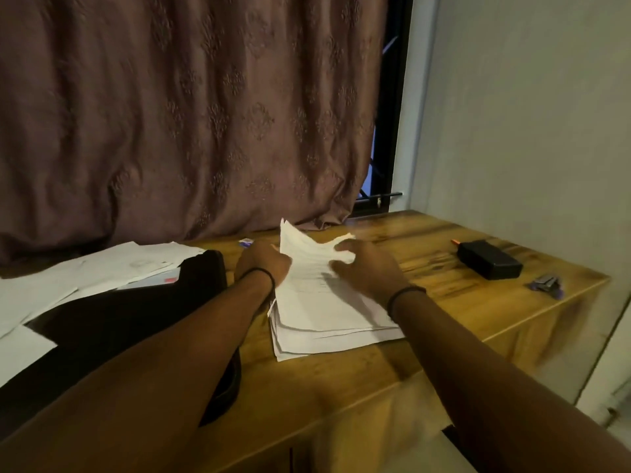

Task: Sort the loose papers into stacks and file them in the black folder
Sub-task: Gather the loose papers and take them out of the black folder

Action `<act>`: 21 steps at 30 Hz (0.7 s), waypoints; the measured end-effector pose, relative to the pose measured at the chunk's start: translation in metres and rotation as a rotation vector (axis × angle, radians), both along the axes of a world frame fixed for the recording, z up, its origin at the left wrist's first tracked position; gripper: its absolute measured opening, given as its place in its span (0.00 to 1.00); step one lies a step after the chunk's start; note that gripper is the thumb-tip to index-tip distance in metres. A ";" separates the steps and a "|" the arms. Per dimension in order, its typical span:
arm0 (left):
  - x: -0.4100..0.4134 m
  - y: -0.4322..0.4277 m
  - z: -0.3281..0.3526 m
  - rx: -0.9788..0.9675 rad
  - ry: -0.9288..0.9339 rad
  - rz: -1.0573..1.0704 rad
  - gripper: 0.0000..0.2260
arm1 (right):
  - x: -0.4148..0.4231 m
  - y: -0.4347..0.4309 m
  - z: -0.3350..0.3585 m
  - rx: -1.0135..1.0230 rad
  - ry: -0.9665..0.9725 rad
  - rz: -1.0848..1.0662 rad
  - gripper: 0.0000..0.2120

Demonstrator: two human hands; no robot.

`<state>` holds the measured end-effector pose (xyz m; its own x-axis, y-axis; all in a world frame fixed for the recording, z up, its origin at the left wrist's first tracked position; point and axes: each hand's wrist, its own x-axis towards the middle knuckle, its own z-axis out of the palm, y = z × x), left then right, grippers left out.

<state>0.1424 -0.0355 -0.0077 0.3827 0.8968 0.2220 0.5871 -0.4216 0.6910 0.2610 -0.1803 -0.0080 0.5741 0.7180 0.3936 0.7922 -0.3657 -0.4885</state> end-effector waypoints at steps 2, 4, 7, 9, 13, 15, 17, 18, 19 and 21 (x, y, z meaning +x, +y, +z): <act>-0.002 0.000 0.000 0.094 0.114 0.078 0.17 | -0.017 0.005 -0.017 -0.210 -0.042 0.052 0.17; -0.010 0.003 0.005 0.116 0.135 0.102 0.20 | -0.028 0.009 -0.023 -0.301 -0.032 0.032 0.16; -0.036 0.012 0.019 0.112 0.100 0.118 0.16 | -0.036 0.013 -0.012 -0.329 -0.043 -0.009 0.15; -0.062 0.019 0.030 0.093 0.079 0.130 0.16 | -0.047 0.019 0.002 -0.363 -0.048 0.029 0.17; -0.129 0.032 0.050 0.070 0.001 0.182 0.17 | -0.091 0.046 0.022 -0.287 -0.072 0.165 0.19; -0.171 0.036 0.056 0.063 -0.045 0.193 0.15 | -0.128 0.064 0.026 -0.260 -0.083 0.229 0.19; -0.213 0.041 0.060 0.066 -0.079 0.204 0.13 | -0.170 0.077 0.029 -0.241 0.014 0.290 0.20; -0.237 0.044 0.062 0.073 -0.095 0.229 0.12 | -0.193 0.084 0.030 -0.238 0.066 0.324 0.22; -0.261 0.046 0.063 0.073 -0.101 0.264 0.11 | -0.217 0.091 0.030 -0.260 0.108 0.359 0.24; -0.307 0.054 0.063 0.074 -0.072 0.332 0.14 | -0.262 0.102 0.028 -0.321 0.179 0.419 0.27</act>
<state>-0.1643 0.0186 0.0552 0.0538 0.9501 0.3073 0.6517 -0.2666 0.7100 -0.0006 -0.0787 0.0201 0.2514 0.9670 0.0401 0.8169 -0.1898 -0.5446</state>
